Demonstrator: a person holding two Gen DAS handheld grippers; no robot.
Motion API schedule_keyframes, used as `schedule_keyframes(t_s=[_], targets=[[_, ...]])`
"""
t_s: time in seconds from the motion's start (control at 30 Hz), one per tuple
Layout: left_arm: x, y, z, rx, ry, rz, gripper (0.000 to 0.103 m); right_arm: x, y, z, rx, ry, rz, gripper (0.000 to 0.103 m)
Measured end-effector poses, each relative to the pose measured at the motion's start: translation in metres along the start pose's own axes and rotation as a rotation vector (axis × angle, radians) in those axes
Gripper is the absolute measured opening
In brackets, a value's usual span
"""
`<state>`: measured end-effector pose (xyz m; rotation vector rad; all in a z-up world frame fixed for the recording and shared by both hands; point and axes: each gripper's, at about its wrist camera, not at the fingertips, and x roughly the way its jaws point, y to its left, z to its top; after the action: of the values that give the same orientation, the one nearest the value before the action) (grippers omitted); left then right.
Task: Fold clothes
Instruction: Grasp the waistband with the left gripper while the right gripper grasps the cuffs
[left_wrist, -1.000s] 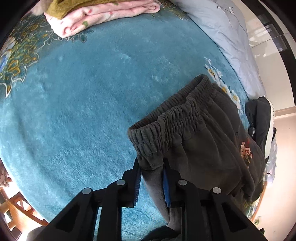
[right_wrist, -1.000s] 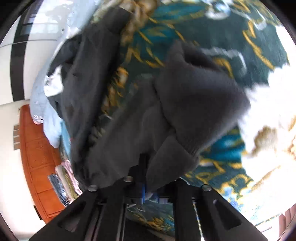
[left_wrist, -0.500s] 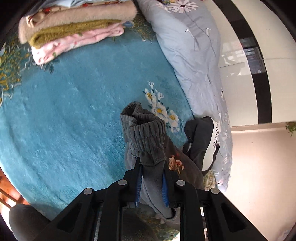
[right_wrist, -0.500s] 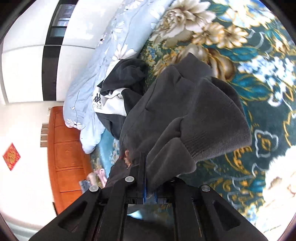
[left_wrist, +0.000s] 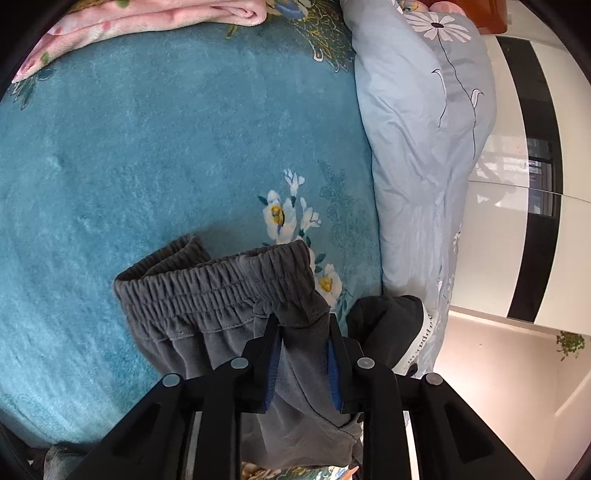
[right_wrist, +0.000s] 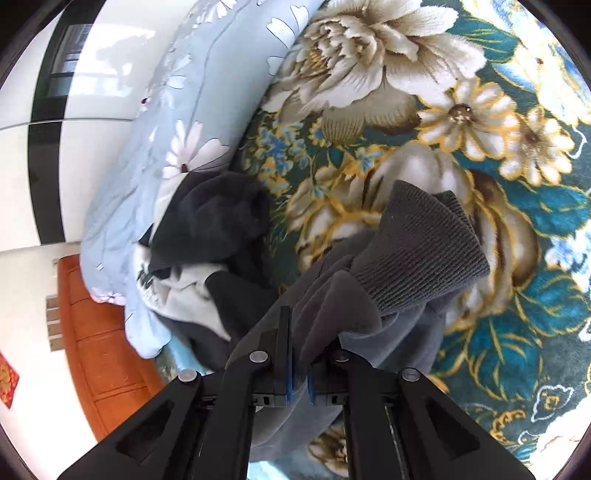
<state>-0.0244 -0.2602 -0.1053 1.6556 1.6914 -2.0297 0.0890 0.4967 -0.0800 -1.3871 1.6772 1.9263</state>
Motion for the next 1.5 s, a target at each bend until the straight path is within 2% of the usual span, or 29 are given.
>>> schedule_keyframes(t_s=[0.07,0.1,0.13,0.23,0.27,0.3,0.33,0.37,0.43,0.5,0.53,0.6,0.63,0.67,0.73,0.8,0.83,0.87,0.93,0.97,1.1,1.17,1.2,1.3,1.4,1.47,1.5], targets=[[0.004,0.001,0.0,0.0,-0.017,-0.018,0.038,0.008,0.0,0.003,0.007,-0.003,0.001,0.009],[0.005,-0.001,-0.001,0.013,-0.013,-0.041,0.045,0.012,-0.001,0.004,0.009,-0.004,0.006,0.009],[0.007,-0.002,-0.003,0.026,-0.01,-0.065,0.05,0.015,-0.001,0.005,0.012,-0.005,0.01,0.014],[0.0,-0.011,-0.011,0.081,0.023,-0.157,0.06,0.015,0.001,0.006,-0.008,-0.018,0.06,0.046],[-0.009,-0.014,-0.016,0.11,0.008,-0.204,0.061,0.011,0.003,0.005,-0.028,-0.027,0.085,0.053],[-0.019,-0.016,-0.021,0.143,-0.017,-0.231,0.064,0.003,0.004,0.002,-0.057,-0.045,0.106,0.054],[-0.03,-0.014,-0.029,0.18,-0.062,-0.228,0.067,-0.007,0.005,-0.003,-0.093,-0.072,0.121,0.057],[-0.038,-0.011,-0.037,0.2,-0.125,-0.188,0.069,-0.018,0.005,-0.007,-0.128,-0.099,0.136,0.059],[-0.046,0.007,-0.048,0.19,-0.246,-0.016,0.072,-0.031,-0.002,-0.022,-0.184,-0.147,0.12,0.059],[-0.034,0.028,-0.05,0.15,-0.256,0.143,0.072,-0.029,-0.017,-0.034,-0.197,-0.145,0.059,0.059],[-0.025,0.038,-0.049,0.121,-0.229,0.186,0.072,-0.021,-0.026,-0.037,-0.191,-0.127,0.033,0.059],[-0.012,0.054,-0.046,0.027,-0.164,0.205,0.071,-0.006,-0.043,-0.039,-0.143,-0.1,-0.006,0.059],[-0.01,0.057,-0.044,0.0,-0.161,0.201,0.072,0.002,-0.049,-0.039,-0.115,-0.094,-0.01,0.059],[-0.008,0.058,-0.042,-0.017,-0.161,0.207,0.072,0.008,-0.052,-0.037,-0.093,-0.096,0.004,0.059],[-0.003,0.055,-0.038,0.007,-0.172,0.276,0.072,0.019,-0.052,-0.035,-0.061,-0.105,0.011,0.059],[0.004,0.057,-0.037,-0.02,-0.155,0.267,0.072,0.028,-0.049,-0.033,-0.04,-0.113,-0.002,0.055],[0.007,0.059,-0.036,-0.041,-0.148,0.254,0.072,0.029,-0.045,-0.033,-0.039,-0.111,-0.029,0.043],[0.01,0.063,-0.036,-0.071,-0.143,0.241,0.072,0.031,-0.04,-0.033,-0.039,-0.109,-0.055,0.027],[0.018,0.072,-0.037,-0.135,-0.116,0.202,0.072,0.033,-0.032,-0.033,-0.043,-0.107,-0.093,0.009],[0.022,0.075,-0.038,-0.163,-0.099,0.183,0.072,0.029,-0.026,-0.034,-0.061,-0.113,-0.08,0.005],[0.025,0.079,-0.037,-0.207,-0.088,0.163,0.073,-0.014,0.004,-0.048,-0.228,-0.218,-0.026,0.003],[0.028,0.076,-0.036,-0.201,-0.091,0.184,0.073,-0.033,0.0,-0.056,-0.242,-0.258,-0.003,0.003],[0.03,0.075,-0.036,-0.201,-0.089,0.195,0.075,-0.035,-0.006,-0.058,-0.241,-0.257,-0.01,0.003],[0.038,0.077,-0.035,-0.233,-0.076,0.21,0.076,-0.013,-0.039,-0.056,-0.201,-0.173,-0.088,0.002],[0.04,0.076,-0.035,-0.234,-0.078,0.208,0.077,0.002,-0.068,-0.052,-0.113,-0.129,-0.056,0.006],[0.042,0.074,-0.035,-0.236,-0.084,0.205,0.077,-0.005,-0.077,-0.052,-0.076,-0.151,0.003,0.007],[0.043,0.074,-0.035,-0.244,-0.09,0.195,0.078,-0.009,-0.081,-0.052,-0.067,-0.163,0.02,0.019]])
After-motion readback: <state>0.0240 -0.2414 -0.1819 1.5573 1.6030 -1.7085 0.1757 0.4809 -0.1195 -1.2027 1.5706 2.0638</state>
